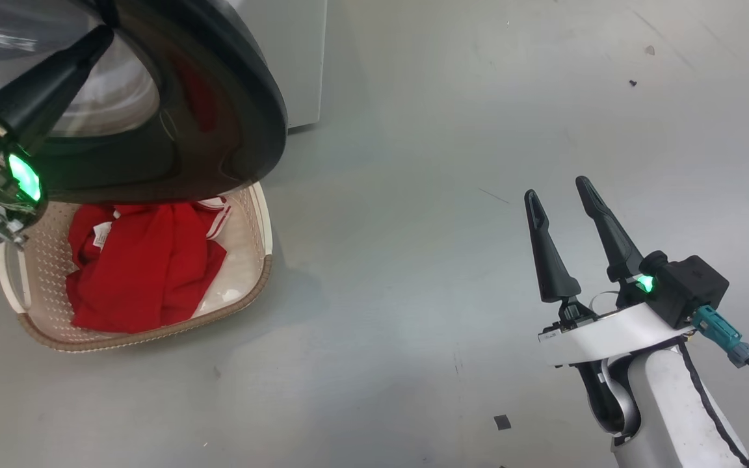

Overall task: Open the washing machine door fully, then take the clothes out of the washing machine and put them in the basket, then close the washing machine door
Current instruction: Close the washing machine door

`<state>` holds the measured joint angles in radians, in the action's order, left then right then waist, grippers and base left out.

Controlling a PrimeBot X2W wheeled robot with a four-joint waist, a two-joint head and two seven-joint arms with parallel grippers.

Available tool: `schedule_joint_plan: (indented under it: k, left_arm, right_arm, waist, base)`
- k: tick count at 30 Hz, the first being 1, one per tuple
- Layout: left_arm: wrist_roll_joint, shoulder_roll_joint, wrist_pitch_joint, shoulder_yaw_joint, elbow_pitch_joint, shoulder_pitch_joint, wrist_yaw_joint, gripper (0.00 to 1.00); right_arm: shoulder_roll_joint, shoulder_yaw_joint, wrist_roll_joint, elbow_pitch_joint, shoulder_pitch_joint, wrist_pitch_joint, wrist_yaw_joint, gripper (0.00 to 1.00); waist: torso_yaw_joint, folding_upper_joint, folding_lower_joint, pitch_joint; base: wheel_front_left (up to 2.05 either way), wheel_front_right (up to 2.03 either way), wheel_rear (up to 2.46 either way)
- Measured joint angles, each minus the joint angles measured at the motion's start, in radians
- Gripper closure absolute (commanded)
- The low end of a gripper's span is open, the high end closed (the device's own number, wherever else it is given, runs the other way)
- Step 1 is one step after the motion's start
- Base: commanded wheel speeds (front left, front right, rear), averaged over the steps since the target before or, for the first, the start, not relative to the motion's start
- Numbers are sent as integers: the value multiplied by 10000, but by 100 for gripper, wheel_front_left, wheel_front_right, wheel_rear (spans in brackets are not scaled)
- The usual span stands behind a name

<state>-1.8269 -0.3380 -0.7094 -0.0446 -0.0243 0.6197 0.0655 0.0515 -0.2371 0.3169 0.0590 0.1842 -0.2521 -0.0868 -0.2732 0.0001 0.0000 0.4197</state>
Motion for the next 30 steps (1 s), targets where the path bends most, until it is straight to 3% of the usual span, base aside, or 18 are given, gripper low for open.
schedule_joint_plan:
  k: [17,30]
  left_arm:
    - [510,-155,343,-8,976,1075,52,100]
    - [424,451,384,-107,1597,843,-709,100]
  right_arm:
    - [-48,86,362,-48,175,0,29,0]
    - [-58,372,-17,-31,175,0,31,0]
  waist:
    - [-419,0,0,382]
    - [386,0,0,217]
  base:
    - [0,0,0]
    - [0,0,0]
